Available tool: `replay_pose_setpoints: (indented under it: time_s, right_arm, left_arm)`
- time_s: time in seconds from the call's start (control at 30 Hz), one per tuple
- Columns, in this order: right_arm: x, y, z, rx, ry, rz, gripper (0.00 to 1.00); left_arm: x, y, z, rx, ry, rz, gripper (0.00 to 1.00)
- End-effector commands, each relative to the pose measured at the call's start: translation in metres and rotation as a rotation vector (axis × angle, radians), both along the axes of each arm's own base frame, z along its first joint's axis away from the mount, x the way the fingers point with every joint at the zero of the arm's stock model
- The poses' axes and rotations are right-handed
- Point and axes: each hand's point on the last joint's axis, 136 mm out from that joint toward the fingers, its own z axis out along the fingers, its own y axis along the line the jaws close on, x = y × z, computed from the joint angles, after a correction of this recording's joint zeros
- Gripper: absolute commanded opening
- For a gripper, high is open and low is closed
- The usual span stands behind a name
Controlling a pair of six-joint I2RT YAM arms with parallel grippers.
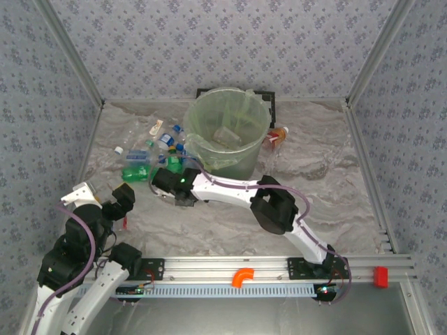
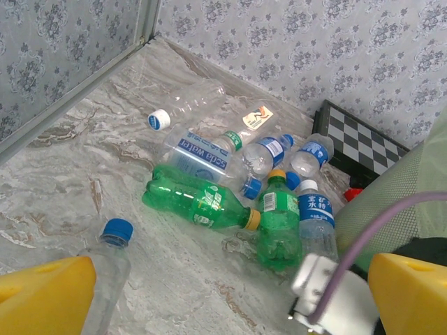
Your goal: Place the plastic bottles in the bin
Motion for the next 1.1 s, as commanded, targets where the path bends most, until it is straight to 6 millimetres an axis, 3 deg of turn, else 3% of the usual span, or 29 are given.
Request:
replay_pose_setpoints:
  time_s: [0.0,0.23,0.47,0.57,0.73,0.9,1.07]
  right_arm:
    - [-0.007,-0.001,0.070,0.140,-0.038,-0.014,0.55]
    - [-0.026,-0.006,0.174,0.432,-0.008,-0.031,0.54]
    - [-0.049,-0.023,0.270,0.768,0.091,-0.010,0.54]
    - [-0.046,-0.040,0.306,0.909,0.114,-0.022,0.54]
    - [-0.029,-0.074,0.363,1.159,0.111,-0.053,0.56]
    - [-0.001,-0.112,0.392,1.273,-0.007,-0.118,0.56]
    - [0.050,-0.154,0.386,1.351,-0.118,-0.259,0.56]
  left_arm:
    - [0.002,-0.001,0.010,0.001,-0.032,-0.007,1.00]
    - [0.005,-0.003,0.024,0.009,-0.056,-0.018,1.00]
    - [0.007,-0.007,0.034,0.003,-0.069,-0.034,1.00]
    - [0.009,-0.012,0.037,-0.009,-0.077,-0.059,1.00]
    - [0.015,-0.042,0.043,-0.034,-0.073,-0.207,1.00]
    - [0.024,-0.062,0.040,-0.061,-0.051,-0.288,1.00]
    - [0.029,-0.074,0.036,-0.084,-0.033,-0.329,1.00]
